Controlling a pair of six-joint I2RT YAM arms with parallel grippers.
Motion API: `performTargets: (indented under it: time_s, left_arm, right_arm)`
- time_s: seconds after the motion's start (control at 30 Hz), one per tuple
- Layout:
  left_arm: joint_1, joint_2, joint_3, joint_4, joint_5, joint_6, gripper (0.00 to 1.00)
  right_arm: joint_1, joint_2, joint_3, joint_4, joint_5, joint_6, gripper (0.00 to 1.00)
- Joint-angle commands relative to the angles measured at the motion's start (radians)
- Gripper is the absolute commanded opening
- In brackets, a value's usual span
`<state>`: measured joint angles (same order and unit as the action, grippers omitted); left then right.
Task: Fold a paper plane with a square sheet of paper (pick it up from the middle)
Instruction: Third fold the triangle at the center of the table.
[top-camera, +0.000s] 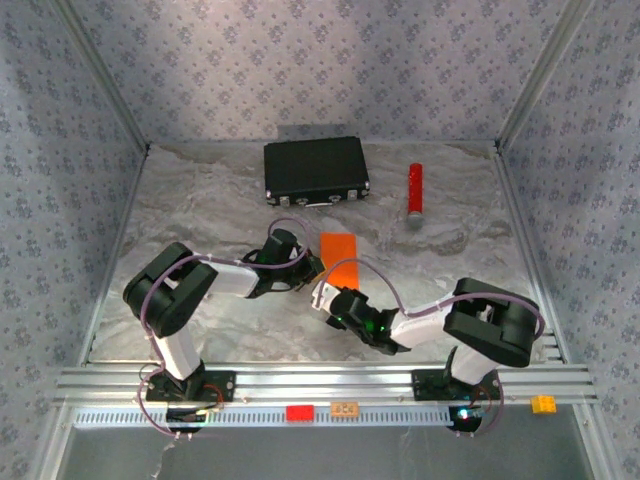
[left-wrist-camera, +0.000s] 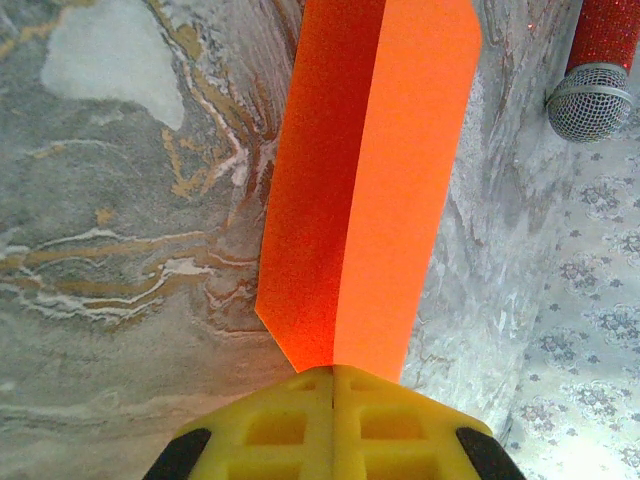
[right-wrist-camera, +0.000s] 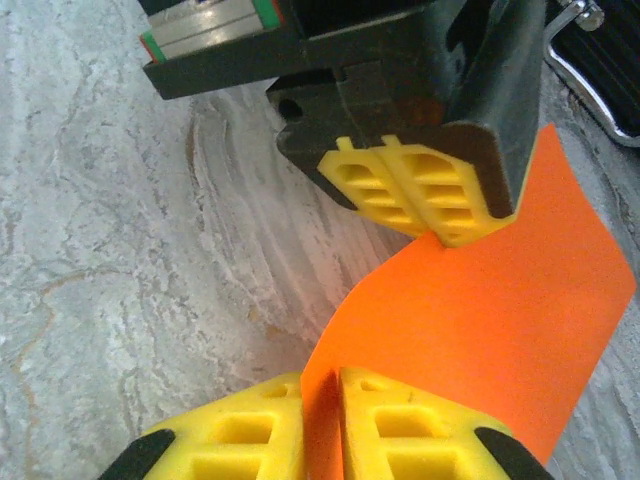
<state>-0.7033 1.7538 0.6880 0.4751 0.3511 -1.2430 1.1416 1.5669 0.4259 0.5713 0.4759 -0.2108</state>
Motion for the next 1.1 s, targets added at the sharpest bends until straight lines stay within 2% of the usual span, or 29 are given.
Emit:
performTargets:
  time_s: [0.0, 0.17, 0.43, 0.83, 0.93, 1.07]
  left_arm:
    - [-0.006, -0.028, 0.005, 0.028, 0.012, -0.002, 0.0]
    - [-0.006, -0.03, 0.005, 0.025, 0.012, -0.002, 0.0]
    - [-0.006, -0.033, 0.004, 0.025, 0.011, 0.0, 0.0]
    - [-0.005, -0.042, 0.014, -0.002, 0.008, 0.017, 0.04]
    - [-0.003, -0.052, 0.017, -0.024, 0.001, 0.029, 0.1]
    - [0.015, -0.097, 0.033, -0.131, -0.028, 0.091, 0.37]
  right_arm:
    - [0.007, -0.017, -0.015, 0.035, 0.02, 0.014, 0.17]
    - [0.007, -0.009, -0.011, 0.044, 0.022, 0.016, 0.2]
    - [0.007, 0.004, -0.004, 0.051, 0.031, 0.022, 0.18]
    - [0.006, -0.009, -0.002, 0.014, 0.047, 0.037, 0.04]
    - [0.006, -0.02, 0.002, -0.009, 0.041, 0.052, 0.02]
    - [-0.01, -0.069, 0.02, -0.095, -0.036, 0.107, 0.02]
